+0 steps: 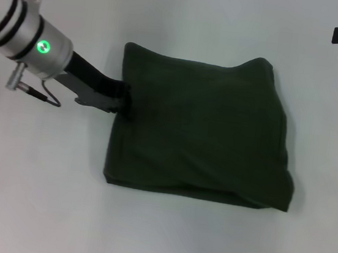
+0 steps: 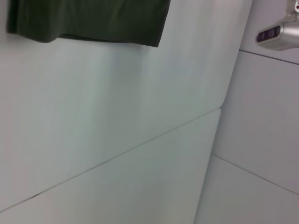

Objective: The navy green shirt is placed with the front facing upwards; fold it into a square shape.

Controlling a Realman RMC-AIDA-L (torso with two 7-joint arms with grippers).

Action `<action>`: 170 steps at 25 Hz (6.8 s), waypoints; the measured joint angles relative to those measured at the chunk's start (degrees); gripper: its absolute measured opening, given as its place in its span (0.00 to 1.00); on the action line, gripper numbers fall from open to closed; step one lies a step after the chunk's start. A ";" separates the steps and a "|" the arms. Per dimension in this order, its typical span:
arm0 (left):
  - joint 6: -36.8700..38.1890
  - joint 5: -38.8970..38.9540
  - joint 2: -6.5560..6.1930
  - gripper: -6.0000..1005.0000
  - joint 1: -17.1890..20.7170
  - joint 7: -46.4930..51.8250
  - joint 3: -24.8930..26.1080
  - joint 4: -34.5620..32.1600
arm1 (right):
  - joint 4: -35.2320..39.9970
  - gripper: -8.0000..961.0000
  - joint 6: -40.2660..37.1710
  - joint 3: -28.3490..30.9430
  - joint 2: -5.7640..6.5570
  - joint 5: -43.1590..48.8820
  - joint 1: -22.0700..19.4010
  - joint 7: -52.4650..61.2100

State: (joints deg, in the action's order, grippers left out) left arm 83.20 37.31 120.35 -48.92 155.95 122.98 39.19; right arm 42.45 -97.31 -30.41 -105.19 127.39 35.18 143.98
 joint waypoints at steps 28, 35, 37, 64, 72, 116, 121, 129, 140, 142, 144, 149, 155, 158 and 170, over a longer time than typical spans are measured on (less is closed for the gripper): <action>4.34 -0.73 -3.83 0.07 8.90 1.67 3.62 11.00 | 0.00 0.62 0.12 0.08 0.00 -0.04 0.54 0.25; 7.52 1.66 -4.54 0.33 10.50 1.21 10.55 17.16 | 0.00 0.63 -0.06 -0.23 0.00 -0.03 0.56 0.16; 9.56 4.08 -4.38 0.41 10.50 -0.57 11.96 17.68 | 0.00 0.63 -0.06 -0.41 0.00 0.03 0.57 -0.07; 15.45 11.35 -3.26 0.75 16.71 -14.73 13.73 14.31 | -0.34 0.62 -3.18 -0.06 -1.00 0.08 -0.33 0.28; 15.26 11.11 -2.87 0.75 15.47 -15.72 12.80 12.09 | -1.81 0.62 -1.76 -0.48 -1.52 0.11 1.24 0.46; 8.84 10.51 -5.65 0.75 14.99 -14.06 21.87 11.36 | -15.86 0.62 15.62 -8.55 -12.98 -0.12 8.56 -0.29; 8.73 10.51 -5.60 0.75 15.03 -14.08 21.91 11.08 | -16.18 0.62 17.21 -8.52 -13.96 -1.70 9.59 -0.69; 8.58 10.51 -5.44 0.75 15.02 -14.16 21.95 10.98 | -18.64 0.42 20.10 -9.01 -14.13 -3.26 10.31 -1.65; 8.38 10.50 -5.39 0.75 15.03 -14.19 21.95 10.95 | -22.53 0.03 26.79 -12.44 -14.24 -2.96 11.92 -1.79; 8.37 10.50 -5.39 0.75 15.01 -14.19 21.96 10.93 | -22.76 0.01 27.72 -12.92 -14.24 -2.94 11.92 -1.69; 8.38 10.50 -5.39 0.75 15.00 -14.19 21.95 10.91 | -23.31 0.01 28.45 -13.17 -14.24 -2.94 11.94 -1.76; 8.38 10.50 -5.39 0.75 14.99 -14.16 21.95 10.90 | -24.06 0.01 30.29 -14.94 -14.29 -2.92 12.14 -1.60; 8.38 10.50 -5.33 0.75 14.99 -14.14 21.95 10.90 | -24.08 0.01 31.98 -16.04 -14.32 -2.91 12.13 -1.38; 8.38 10.50 -5.31 0.75 14.99 -14.13 21.95 10.90 | -24.08 0.01 32.31 -16.23 -14.33 -2.88 12.12 -1.32; 8.47 10.50 -5.21 0.75 15.03 -14.14 21.95 10.90 | -21.68 0.01 28.66 -16.19 -13.94 -4.87 11.53 -1.31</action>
State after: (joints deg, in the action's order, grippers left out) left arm 91.66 47.81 115.13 -33.89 141.81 144.93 50.10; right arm 20.77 -68.65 -46.60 -119.14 122.52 46.71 142.67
